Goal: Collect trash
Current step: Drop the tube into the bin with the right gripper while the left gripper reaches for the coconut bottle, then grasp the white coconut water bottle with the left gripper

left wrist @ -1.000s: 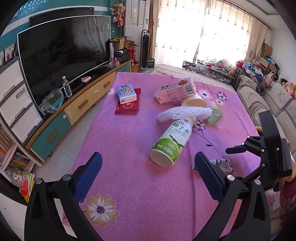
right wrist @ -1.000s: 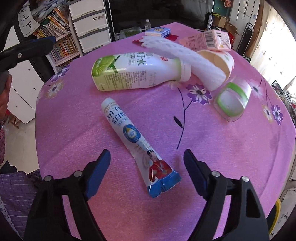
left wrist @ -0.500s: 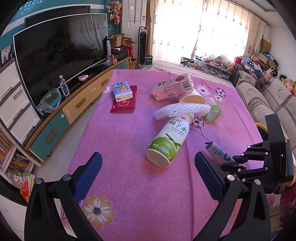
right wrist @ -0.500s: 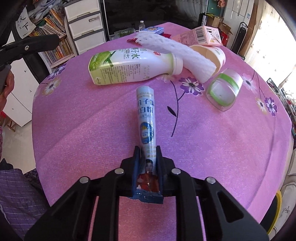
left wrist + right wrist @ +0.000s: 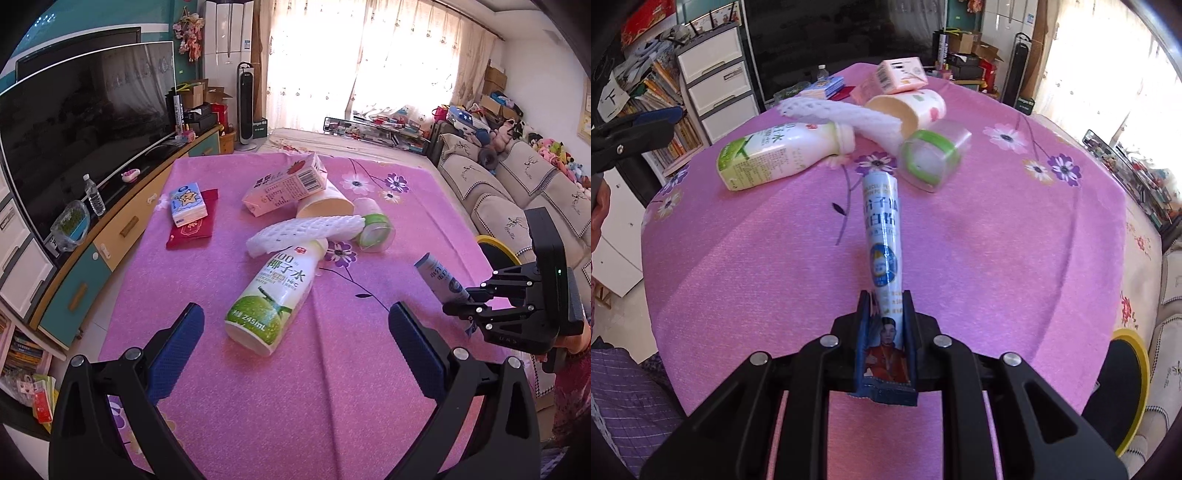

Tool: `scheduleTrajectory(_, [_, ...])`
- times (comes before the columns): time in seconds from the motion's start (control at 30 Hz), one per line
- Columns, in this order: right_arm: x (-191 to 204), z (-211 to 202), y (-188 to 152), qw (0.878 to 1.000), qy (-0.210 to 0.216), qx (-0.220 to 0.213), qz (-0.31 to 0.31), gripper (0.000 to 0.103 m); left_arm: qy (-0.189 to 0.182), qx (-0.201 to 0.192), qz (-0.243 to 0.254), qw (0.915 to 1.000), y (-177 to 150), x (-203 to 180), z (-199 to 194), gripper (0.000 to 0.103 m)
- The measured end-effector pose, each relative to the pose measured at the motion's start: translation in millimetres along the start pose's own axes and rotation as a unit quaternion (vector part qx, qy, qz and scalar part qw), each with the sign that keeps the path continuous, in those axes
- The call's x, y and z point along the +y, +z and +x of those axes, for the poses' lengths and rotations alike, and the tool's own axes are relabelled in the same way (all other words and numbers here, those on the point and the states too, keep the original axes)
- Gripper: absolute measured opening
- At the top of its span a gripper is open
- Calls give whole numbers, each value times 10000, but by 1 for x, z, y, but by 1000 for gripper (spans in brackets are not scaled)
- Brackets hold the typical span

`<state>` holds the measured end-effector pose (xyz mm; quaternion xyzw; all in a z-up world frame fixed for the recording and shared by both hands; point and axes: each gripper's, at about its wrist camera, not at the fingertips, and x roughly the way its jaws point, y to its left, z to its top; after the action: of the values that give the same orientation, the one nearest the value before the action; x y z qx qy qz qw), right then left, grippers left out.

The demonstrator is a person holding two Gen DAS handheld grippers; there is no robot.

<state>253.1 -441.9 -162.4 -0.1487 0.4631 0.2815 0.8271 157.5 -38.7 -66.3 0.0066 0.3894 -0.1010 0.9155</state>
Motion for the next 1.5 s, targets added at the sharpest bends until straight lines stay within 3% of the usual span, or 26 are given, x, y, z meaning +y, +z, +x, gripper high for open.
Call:
scheduleTrajectory(0.27, [-89, -27, -31, 9919, -685, -161, 1056, 16, -79, 78, 154, 9998, 7, -18, 18, 98])
scheduleTrajectory(0.4, [-150, -41, -58, 9751, -1177, -132, 1874, 16, -43, 108, 208, 9997, 9, -20, 25, 98])
scheduleTrajectory(0.57, [-218, -35, -92, 9494, -1736, 244, 2605, 18, -17, 152, 211, 9997, 11, -15, 32, 98])
scheduleTrajectory(0.6, [-227, -33, -98, 9448, -1807, 319, 2713, 20, -8, 157, 209, 9997, 11, -14, 33, 98])
scheduleTrajectory(0.67, [-243, -31, -107, 9342, -2008, 394, 2921, 42, -7, 168, 201, 9997, 12, -12, 35, 98])
scheduleTrajectory(0.73, [-251, -34, -114, 9264, -2156, 376, 3063, 44, 3, 171, 214, 9996, 12, -9, 36, 98])
scheduleTrajectory(0.83, [-245, -43, -117, 9271, -2017, 171, 3156, 47, 44, 199, 296, 9994, 11, -5, 40, 98])
scheduleTrajectory(0.97, [-219, -49, -109, 9365, -1901, -2, 2945, 51, 23, 355, 397, 9986, 12, 4, 51, 98])
scheduleTrajectory(1.2, [-184, -50, -85, 9505, -1745, -106, 2568, 53, -73, 612, 532, 9967, 18, 20, 78, 98])
scheduleTrajectory(1.5, [-166, -44, -63, 9583, -1632, -95, 2342, 55, -214, 1062, 737, 9914, 16, 22, 122, 98])
